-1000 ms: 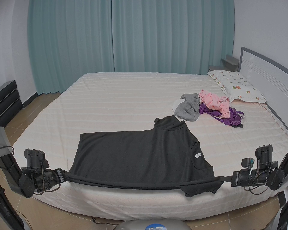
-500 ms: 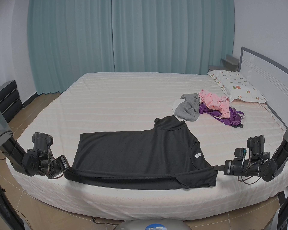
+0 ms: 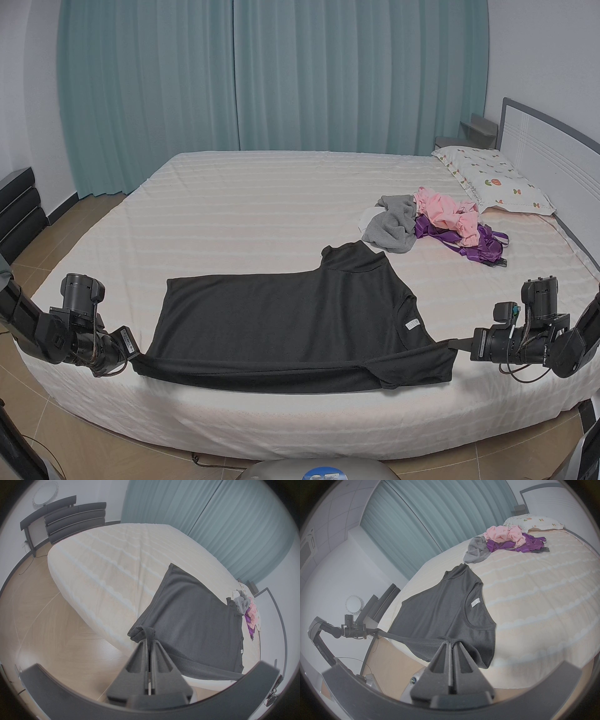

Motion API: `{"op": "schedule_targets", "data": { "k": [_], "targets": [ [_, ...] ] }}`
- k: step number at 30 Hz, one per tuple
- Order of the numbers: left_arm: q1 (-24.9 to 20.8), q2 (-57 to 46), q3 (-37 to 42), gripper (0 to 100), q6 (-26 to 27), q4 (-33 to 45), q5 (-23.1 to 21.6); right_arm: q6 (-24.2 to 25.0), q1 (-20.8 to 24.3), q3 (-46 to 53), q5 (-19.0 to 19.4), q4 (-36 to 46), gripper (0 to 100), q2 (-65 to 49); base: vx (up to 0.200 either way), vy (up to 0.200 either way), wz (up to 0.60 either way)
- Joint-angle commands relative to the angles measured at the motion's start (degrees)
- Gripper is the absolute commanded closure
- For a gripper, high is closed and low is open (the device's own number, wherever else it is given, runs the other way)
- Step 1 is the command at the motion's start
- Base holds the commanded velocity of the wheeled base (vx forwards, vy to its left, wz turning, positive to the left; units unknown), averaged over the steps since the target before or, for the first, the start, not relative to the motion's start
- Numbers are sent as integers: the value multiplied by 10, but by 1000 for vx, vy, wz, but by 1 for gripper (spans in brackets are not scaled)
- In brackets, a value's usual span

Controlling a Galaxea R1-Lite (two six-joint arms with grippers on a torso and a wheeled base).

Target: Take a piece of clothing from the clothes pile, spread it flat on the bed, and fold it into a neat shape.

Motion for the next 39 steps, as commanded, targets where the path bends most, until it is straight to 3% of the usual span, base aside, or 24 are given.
{"op": "schedule_targets", "data": {
  "k": [1,7,11,34,35,39],
  "targets": [
    [0,-1,-9,100,-1,0,-2,0,0,-7,1,0,100,-1,0,0,0],
    [0,36,-40,100,-8,1,-4,6,2,-37,0,0,100,40,0,0,0],
    [-5,73,-71,100,-41,2,-8,17,1,-73,0,2,100,74,0,0,0],
    [-10,203,-178,100,-62,5,-9,64,13,-216,-1,69,100,189,0,0,0],
    [-13,205,-181,0,-68,4,-9,65,12,-218,-1,69,0,191,0,0,0],
    [-19,204,-192,0,-94,5,-8,72,13,-214,1,63,0,189,0,0,0]
  ]
}}
